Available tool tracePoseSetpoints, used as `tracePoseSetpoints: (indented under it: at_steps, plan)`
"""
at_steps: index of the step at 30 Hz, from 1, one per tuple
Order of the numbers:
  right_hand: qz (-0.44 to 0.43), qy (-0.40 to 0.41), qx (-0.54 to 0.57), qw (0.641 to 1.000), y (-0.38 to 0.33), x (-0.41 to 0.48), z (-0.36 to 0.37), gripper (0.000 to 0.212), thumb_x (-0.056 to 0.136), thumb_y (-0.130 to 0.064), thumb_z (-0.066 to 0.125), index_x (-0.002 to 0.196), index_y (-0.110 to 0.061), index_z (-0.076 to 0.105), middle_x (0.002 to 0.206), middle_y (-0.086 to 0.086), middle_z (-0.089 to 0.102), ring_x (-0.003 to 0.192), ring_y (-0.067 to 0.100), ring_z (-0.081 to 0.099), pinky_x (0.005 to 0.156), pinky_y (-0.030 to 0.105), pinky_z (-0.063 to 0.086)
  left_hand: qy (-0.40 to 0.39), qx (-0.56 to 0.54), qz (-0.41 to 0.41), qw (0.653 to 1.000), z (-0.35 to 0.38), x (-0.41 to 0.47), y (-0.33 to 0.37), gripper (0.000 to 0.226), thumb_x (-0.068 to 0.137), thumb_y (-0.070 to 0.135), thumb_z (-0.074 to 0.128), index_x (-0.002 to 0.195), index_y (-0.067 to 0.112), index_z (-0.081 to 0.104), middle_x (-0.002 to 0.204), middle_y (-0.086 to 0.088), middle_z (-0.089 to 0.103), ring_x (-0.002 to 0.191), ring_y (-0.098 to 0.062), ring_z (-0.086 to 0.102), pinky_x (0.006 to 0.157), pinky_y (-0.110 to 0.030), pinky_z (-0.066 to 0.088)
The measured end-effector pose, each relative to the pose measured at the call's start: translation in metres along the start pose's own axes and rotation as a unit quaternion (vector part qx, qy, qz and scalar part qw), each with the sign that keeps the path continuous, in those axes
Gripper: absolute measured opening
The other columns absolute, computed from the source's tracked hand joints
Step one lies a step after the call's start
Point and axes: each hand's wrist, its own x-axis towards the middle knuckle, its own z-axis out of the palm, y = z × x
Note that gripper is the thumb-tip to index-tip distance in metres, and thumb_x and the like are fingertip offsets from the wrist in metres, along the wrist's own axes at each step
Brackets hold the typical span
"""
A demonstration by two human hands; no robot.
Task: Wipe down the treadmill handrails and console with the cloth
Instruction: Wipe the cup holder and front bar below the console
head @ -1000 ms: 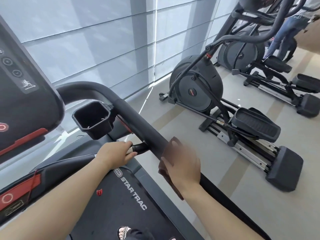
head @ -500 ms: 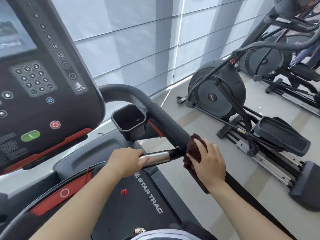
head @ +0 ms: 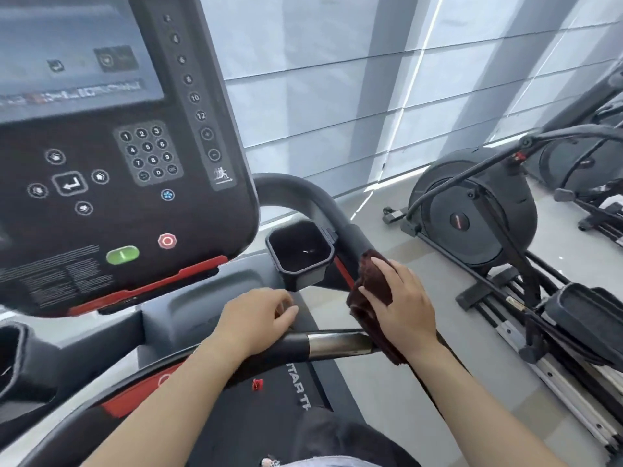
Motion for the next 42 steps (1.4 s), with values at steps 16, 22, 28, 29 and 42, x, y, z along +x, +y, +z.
tracePoseSetpoints:
  at_steps: [16,22,28,29,42]
  plan:
    - [-0.269,-0.114,-0.031,0.956,-0.060,0.066,0.107,0.049,0.077,-0.046,0.070,0.118,-0.022,0.061,0.106,0.003,0.066,0.093,0.027,0.062,0.073,0.041,0.050,0.132,-0.102,-0.171,0.971,-0.005,-0.009,-0.039,0.013,0.088,0.044,0.046,0.094,0.041,0.057,0.090,0.026,0.054,0.087,0.002,0.051,0.075,-0.022,0.043]
    - [-0.309,-0.092,-0.025,0.946,-0.032,0.077,0.102,0.046,0.082,-0.052,0.055,0.117,-0.023,0.061,0.106,0.000,0.065,0.095,0.026,0.061,0.075,0.039,0.049,0.149,-0.094,-0.206,0.963,-0.003,-0.008,-0.036,0.012,0.088,0.044,0.047,0.095,0.040,0.057,0.092,0.024,0.055,0.085,0.002,0.050,0.070,-0.018,0.040]
    - [-0.249,-0.115,-0.022,0.961,-0.073,0.070,0.115,0.047,0.075,-0.043,0.074,0.114,-0.019,0.065,0.105,0.006,0.067,0.091,0.029,0.064,0.074,0.042,0.051,0.146,-0.086,-0.223,0.960,-0.005,-0.007,-0.035,0.013,0.088,0.042,0.048,0.097,0.038,0.058,0.095,0.023,0.056,0.086,0.001,0.051,0.073,-0.019,0.044]
    - [-0.259,-0.116,-0.021,0.959,-0.069,0.070,0.115,0.049,0.073,-0.042,0.075,0.115,-0.020,0.064,0.105,0.006,0.067,0.091,0.029,0.064,0.074,0.042,0.051,0.143,-0.087,-0.225,0.960,-0.005,-0.007,-0.035,0.014,0.088,0.042,0.049,0.097,0.038,0.059,0.096,0.022,0.057,0.086,0.001,0.051,0.074,-0.019,0.044]
    - [-0.247,-0.110,-0.028,0.962,-0.073,0.070,0.119,0.052,0.066,-0.040,0.081,0.111,-0.020,0.066,0.103,0.008,0.067,0.087,0.029,0.065,0.067,0.042,0.051,0.140,-0.089,-0.232,0.958,-0.009,-0.007,-0.032,0.013,0.089,0.041,0.049,0.094,0.037,0.060,0.096,0.019,0.059,0.087,-0.001,0.052,0.075,-0.023,0.048]
